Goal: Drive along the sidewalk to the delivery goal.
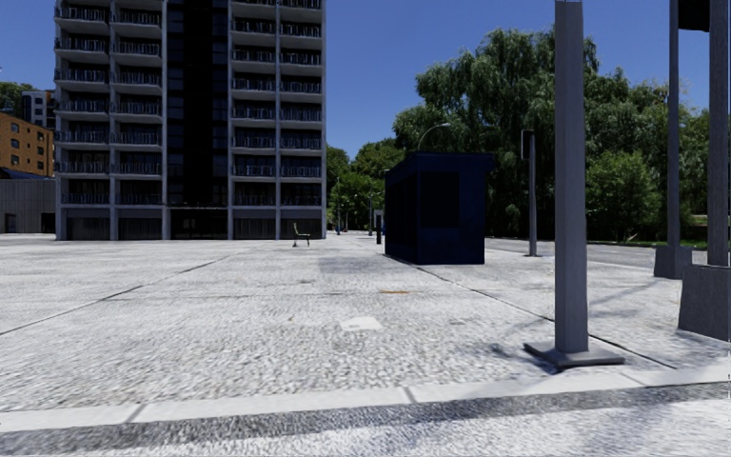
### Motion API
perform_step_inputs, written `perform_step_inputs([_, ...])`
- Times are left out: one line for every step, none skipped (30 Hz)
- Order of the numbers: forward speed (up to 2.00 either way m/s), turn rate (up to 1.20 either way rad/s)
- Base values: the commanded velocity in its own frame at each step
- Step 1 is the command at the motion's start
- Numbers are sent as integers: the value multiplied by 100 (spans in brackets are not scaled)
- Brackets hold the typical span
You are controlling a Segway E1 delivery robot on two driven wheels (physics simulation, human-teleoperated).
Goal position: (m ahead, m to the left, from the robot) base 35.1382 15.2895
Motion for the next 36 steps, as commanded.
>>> perform_step_inputs([200, 0])
perform_step_inputs([200, 0])
perform_step_inputs([200, 0])
perform_step_inputs([200, 0])
perform_step_inputs([200, 0])
perform_step_inputs([200, 0])
perform_step_inputs([200, 0])
perform_step_inputs([200, 0])
perform_step_inputs([200, 0])
perform_step_inputs([200, 0])
perform_step_inputs([200, 0])
perform_step_inputs([200, 0])
perform_step_inputs([200, 0])
perform_step_inputs([200, 0])
perform_step_inputs([200, 0])
perform_step_inputs([200, 0])
perform_step_inputs([200, 0])
perform_step_inputs([200, 0])
perform_step_inputs([200, 0])
perform_step_inputs([200, 0])
perform_step_inputs([200, 0])
perform_step_inputs([200, 0])
perform_step_inputs([199, 0])
perform_step_inputs([175, 0])
perform_step_inputs([146, 0])
perform_step_inputs([146, 0])
perform_step_inputs([136, 0])
perform_step_inputs([133, 0])
perform_step_inputs([132, 0])
perform_step_inputs([132, 0])
perform_step_inputs([132, 0])
perform_step_inputs([132, 0])
perform_step_inputs([132, 0])
perform_step_inputs([132, 0])
perform_step_inputs([132, 0])
perform_step_inputs([132, 0])
